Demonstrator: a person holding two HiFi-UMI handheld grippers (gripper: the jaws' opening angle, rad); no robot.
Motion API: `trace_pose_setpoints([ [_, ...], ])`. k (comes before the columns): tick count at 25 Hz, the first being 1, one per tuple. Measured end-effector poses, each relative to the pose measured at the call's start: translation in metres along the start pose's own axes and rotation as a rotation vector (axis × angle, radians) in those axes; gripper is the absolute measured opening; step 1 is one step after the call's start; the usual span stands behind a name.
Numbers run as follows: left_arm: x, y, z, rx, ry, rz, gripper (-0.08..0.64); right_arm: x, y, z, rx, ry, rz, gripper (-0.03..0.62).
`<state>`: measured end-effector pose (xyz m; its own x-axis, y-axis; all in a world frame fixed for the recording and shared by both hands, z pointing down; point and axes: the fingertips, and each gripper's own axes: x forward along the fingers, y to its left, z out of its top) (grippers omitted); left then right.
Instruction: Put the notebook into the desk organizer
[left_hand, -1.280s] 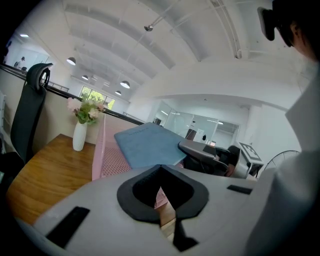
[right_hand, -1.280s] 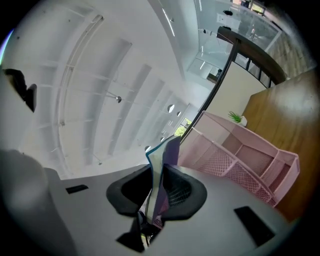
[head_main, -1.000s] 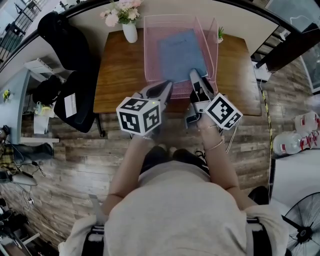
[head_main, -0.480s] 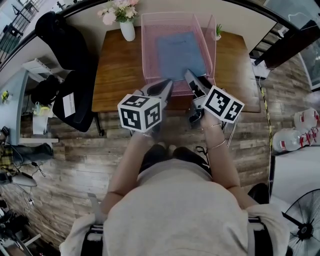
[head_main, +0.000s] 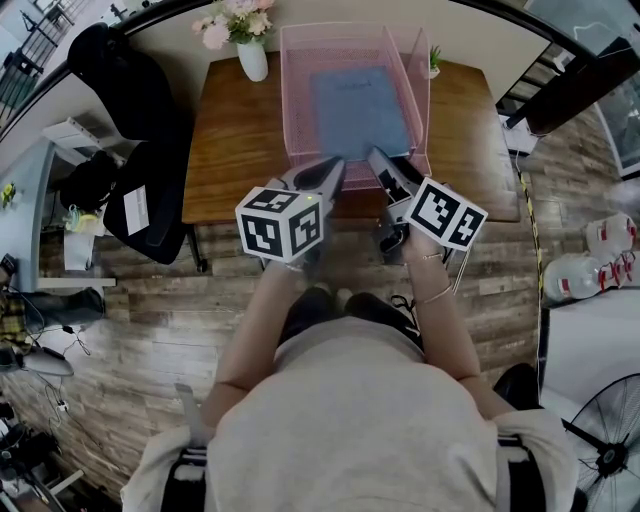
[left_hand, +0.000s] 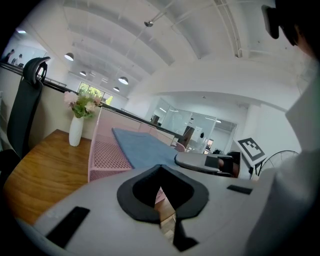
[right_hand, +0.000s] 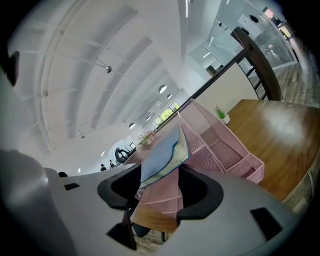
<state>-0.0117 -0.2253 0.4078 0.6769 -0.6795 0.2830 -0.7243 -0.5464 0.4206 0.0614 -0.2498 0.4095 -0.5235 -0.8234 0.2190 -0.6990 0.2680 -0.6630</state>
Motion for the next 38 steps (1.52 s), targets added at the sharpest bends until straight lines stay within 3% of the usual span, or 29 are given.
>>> trace_pose_setpoints([
  [8, -0.001, 0.000, 0.000, -0.006, -0.003, 0.005, 0.012, -0.005, -0.003, -0.004, -0.027, -0.012, -0.016, 0.227],
  [20, -0.009, -0.015, 0.010, 0.044, -0.035, -0.041, 0.012, -0.024, 0.011, -0.010, -0.041, -0.028, 0.065, 0.195],
  [26, -0.015, -0.021, 0.016, 0.092, -0.061, -0.053, 0.012, -0.030, 0.039, 0.004, -0.147, -0.070, 0.141, 0.189],
  [32, -0.020, -0.027, 0.021, 0.123, -0.086, -0.081, 0.011, -0.031, 0.066, 0.014, -0.203, -0.115, 0.260, 0.112],
  [38, -0.023, -0.034, 0.021, 0.146, -0.090, -0.098, 0.012, -0.031, 0.077, 0.014, -0.307, -0.126, 0.266, 0.013],
])
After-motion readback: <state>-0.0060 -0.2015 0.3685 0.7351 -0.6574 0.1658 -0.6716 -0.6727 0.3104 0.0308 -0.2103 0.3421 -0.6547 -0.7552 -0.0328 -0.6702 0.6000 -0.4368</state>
